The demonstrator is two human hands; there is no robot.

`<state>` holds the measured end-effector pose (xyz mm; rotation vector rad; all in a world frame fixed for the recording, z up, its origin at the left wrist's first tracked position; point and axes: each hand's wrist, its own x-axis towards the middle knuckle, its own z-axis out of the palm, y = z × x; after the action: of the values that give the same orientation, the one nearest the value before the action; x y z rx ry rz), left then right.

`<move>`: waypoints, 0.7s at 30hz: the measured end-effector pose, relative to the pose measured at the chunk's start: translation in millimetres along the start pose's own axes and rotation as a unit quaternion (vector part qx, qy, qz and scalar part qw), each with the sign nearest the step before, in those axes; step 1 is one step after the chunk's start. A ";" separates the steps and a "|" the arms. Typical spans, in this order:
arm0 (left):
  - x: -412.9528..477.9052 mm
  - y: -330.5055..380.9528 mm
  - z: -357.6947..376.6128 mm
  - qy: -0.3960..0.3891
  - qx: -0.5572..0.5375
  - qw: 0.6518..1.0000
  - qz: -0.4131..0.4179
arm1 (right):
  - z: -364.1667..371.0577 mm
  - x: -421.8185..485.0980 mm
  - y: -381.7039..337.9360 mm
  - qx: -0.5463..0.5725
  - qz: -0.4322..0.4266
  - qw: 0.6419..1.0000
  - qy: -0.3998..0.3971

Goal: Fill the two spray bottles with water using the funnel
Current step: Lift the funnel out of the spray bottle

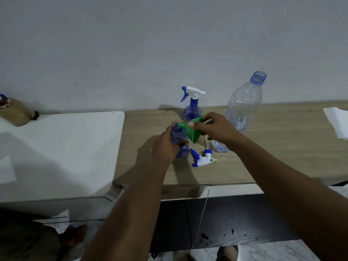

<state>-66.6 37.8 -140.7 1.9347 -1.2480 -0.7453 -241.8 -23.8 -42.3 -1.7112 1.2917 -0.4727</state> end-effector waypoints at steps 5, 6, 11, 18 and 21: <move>-1.5 -6.7 1.5 0.029 -0.017 0.999 0.035 | -0.9 -23.0 60.6 0.136 0.036 0.990 0.029; -2.5 -6.7 0.7 0.030 -0.019 0.999 0.041 | -1.3 -30.3 76.5 0.137 0.041 0.989 0.043; -3.3 -7.9 -0.3 0.012 -0.029 0.999 0.044 | 9.4 -64.3 140.7 0.095 0.078 0.982 0.143; -2.2 -6.2 2.4 0.017 -0.028 0.998 0.046 | 31.1 -68.8 174.7 -0.064 0.101 0.975 0.186; -1.8 -5.5 2.3 0.017 -0.029 0.999 0.042 | 35.9 -62.2 176.1 -0.139 0.104 0.967 0.185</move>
<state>-66.1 40.5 -146.3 1.8294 -1.2648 -0.6943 -335.9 41.4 -194.2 -1.7394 1.8616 -0.5233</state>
